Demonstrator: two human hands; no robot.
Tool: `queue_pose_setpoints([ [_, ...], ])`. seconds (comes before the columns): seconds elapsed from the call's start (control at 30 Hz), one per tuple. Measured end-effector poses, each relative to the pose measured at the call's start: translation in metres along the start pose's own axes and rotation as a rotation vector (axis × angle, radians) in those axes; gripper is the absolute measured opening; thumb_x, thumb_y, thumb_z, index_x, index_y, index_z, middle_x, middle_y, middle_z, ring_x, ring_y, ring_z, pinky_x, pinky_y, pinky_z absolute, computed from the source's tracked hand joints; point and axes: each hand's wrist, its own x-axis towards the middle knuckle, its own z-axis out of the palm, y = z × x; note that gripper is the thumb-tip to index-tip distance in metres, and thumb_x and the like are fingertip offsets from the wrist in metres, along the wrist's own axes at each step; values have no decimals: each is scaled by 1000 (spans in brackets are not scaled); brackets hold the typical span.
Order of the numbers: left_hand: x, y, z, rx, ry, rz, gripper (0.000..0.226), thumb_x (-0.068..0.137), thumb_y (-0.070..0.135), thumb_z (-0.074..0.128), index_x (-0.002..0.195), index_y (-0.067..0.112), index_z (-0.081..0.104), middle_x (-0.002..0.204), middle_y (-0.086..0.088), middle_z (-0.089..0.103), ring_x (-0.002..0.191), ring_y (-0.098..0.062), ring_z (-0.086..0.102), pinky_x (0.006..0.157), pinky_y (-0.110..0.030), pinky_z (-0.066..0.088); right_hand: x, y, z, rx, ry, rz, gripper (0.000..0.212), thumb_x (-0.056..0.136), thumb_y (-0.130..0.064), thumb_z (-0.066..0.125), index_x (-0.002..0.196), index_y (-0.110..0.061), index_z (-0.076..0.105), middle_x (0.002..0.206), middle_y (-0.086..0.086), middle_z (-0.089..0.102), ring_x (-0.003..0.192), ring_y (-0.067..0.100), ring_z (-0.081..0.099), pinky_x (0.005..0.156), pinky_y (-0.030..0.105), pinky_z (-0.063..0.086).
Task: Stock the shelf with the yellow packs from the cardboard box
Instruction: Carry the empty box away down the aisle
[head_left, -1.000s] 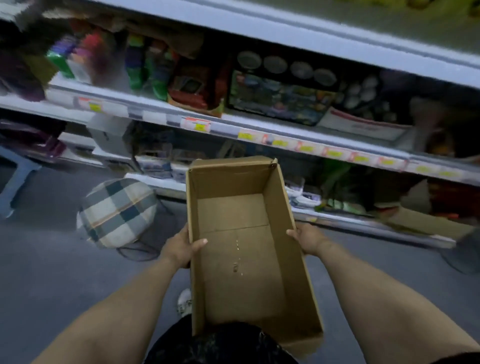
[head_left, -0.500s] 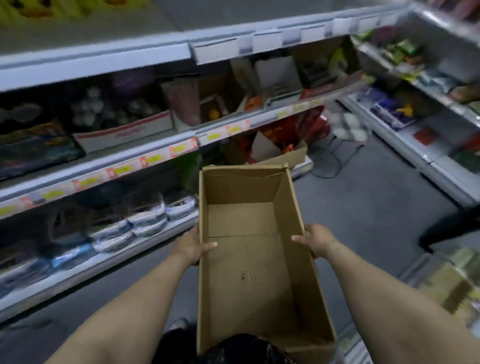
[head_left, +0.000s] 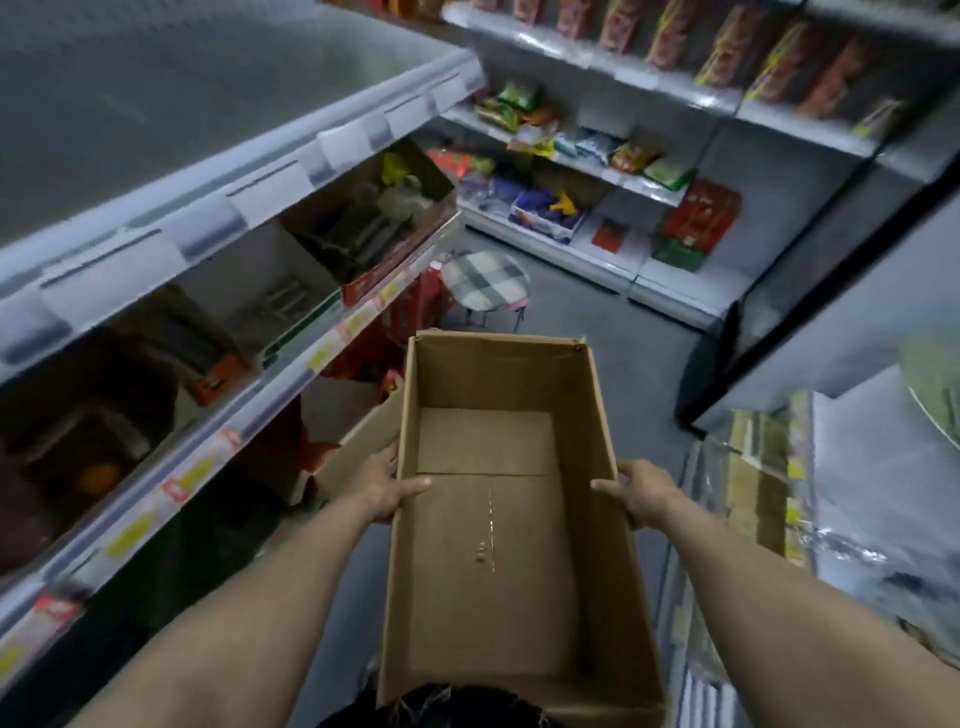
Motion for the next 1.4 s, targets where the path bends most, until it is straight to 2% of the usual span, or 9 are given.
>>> queue_pose_setpoints([
  [0.07,38,38,-13,68,-26,63,66,86,26,74,144,20,42,131,-11,60,89,-22,63,67,-25,56,22,-10,-25,17,50,24,48,94,-45,64,126,-9,61,84,5,69,65,19,69,46,22,50],
  [0.13,72,71,-24,161,-50,106,67,86,31,74,145,23,42,131,-8,61,95,-21,60,67,-23,49,43,-17,-48,43,90,41,53,93,-47,65,126,-5,59,83,4,65,60,15,67,42,19,46],
  [0.27,143,125,-30,280,-75,142,70,80,47,75,142,30,46,130,0,62,112,-24,61,78,-25,47,96,-24,-87,110,132,58,40,91,-46,67,107,-10,62,84,9,71,69,23,71,64,38,62],
  [0.43,233,179,-15,279,-72,147,64,77,45,79,133,29,55,124,-2,66,109,-24,63,95,-34,51,182,-28,-139,167,113,45,38,93,-43,65,117,-14,62,90,10,74,75,25,73,68,38,63],
  [0.7,344,275,9,147,27,29,71,80,38,78,143,32,46,116,-5,69,102,-27,66,92,-38,54,346,-53,-249,138,32,-47,36,94,-43,65,118,-17,66,98,7,72,80,22,70,55,30,57],
  [0.83,397,324,9,131,75,3,65,78,40,79,136,31,53,112,-8,70,98,-29,67,86,-37,56,413,-74,-303,138,23,-90,32,94,-41,65,115,-17,65,99,7,71,83,23,70,65,36,62],
  [1.13,515,373,-18,15,124,-82,64,77,36,81,134,32,52,115,-8,67,96,-30,67,80,-47,59,546,-144,-354,92,-37,-158,23,94,-40,65,108,-21,64,89,2,69,75,19,69,54,27,55],
  [1.23,576,375,-37,64,156,-86,82,60,58,81,135,40,51,118,-3,69,103,-27,66,92,-46,54,593,-171,-363,65,-31,-158,23,94,-41,66,106,-22,64,89,1,69,74,18,68,60,31,58],
  [1.4,651,409,-63,149,169,-123,74,82,42,74,146,43,35,127,-7,64,113,-31,61,98,-45,49,670,-219,-373,15,-18,-140,23,94,-42,65,101,-20,61,83,-1,65,69,15,64,53,26,50],
])
